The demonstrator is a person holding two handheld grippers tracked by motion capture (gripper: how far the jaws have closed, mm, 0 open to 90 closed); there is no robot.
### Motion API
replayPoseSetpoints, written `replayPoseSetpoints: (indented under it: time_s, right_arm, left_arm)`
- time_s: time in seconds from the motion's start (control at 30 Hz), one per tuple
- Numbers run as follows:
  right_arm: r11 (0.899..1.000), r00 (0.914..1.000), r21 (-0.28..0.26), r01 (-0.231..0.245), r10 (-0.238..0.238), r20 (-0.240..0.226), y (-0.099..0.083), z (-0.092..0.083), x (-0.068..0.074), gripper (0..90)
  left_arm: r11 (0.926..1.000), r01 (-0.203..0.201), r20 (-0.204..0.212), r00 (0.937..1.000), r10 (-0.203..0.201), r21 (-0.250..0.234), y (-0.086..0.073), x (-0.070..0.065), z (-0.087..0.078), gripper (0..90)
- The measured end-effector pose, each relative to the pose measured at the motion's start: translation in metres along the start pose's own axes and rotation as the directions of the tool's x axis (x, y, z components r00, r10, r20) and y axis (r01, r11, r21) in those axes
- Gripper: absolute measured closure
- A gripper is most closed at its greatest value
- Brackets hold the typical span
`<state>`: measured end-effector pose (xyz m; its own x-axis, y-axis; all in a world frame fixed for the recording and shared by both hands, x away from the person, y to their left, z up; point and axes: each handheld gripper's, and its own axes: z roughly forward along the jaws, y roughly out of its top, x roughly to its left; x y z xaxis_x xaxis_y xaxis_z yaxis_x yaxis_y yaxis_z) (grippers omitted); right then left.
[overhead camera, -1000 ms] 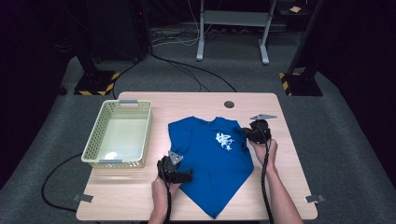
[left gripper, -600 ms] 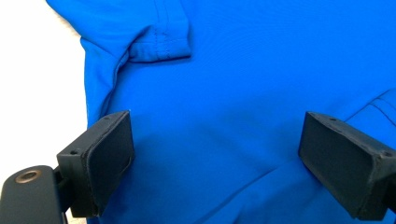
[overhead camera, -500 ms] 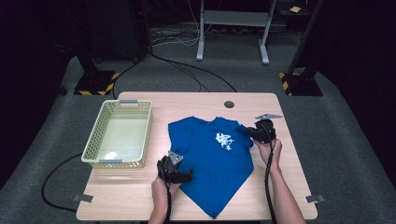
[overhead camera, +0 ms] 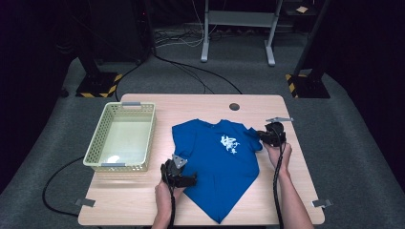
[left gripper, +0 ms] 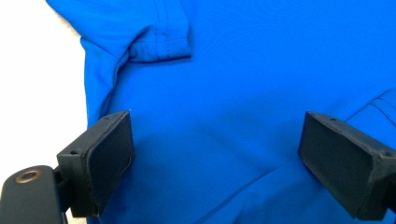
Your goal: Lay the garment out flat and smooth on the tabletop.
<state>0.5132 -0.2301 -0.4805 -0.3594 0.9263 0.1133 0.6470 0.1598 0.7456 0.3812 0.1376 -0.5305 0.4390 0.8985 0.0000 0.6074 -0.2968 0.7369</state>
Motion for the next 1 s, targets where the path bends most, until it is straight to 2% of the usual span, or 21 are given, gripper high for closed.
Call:
replayPoseSetpoints:
  time_s: [0.27, 0.5, 0.6, 0.7, 0.77, 0.9, 1.0]
  right_arm:
    - [0.999, 0.9989, 0.015, -0.044, 0.044, 0.018, -0.006, 0.005, -0.012, 85.3]
    - [0.995, 0.992, 0.039, -0.093, 0.089, 0.09, -0.015, 0.005, -0.029, 78.4]
    - [0.993, 0.9872, 0.032, -0.113, 0.109, 0.116, -0.018, -0.001, -0.036, 71.4]
    - [0.993, 0.9888, 0.018, -0.113, 0.111, 0.1, -0.018, -0.007, -0.036, 62.5]
    - [0.995, 0.9917, 0.016, -0.097, 0.096, 0.086, -0.017, -0.01, -0.03, 51.3]
    - [0.998, 0.9958, 0.047, -0.036, 0.032, 0.085, -0.017, -0.007, -0.011, 35.4]
    - [0.999, 0.9997, 0.053, 0.0, -0.001, 0.025, -0.022, 0.003, 0.001, 21.7]
  left_arm:
    - [1.0, 0.0, 0.0, 1.0, 0.0, 0.0, 0.0, 0.0, 0.0, 9.9]
    - [1.0, 0.0, 0.0, 1.0, 0.0, 0.0, 0.0, 0.0, 0.0, 9.9]
    - [1.0, 0.0, 0.0, 1.0, 0.0, 0.0, 0.0, 0.0, 0.0, 9.9]
    - [1.0, 0.0, 0.0, 1.0, 0.0, 0.0, 0.0, 0.0, 0.0, 9.9]
    - [1.0, 0.0, 0.0, 1.0, 0.0, 0.0, 0.0, 0.0, 0.0, 9.9]
    - [1.0, 0.0, 0.0, 1.0, 0.0, 0.0, 0.0, 0.0, 0.0, 9.9]
    - [1.0, 0.0, 0.0, 1.0, 0.0, 0.0, 0.0, 0.0, 0.0, 9.9]
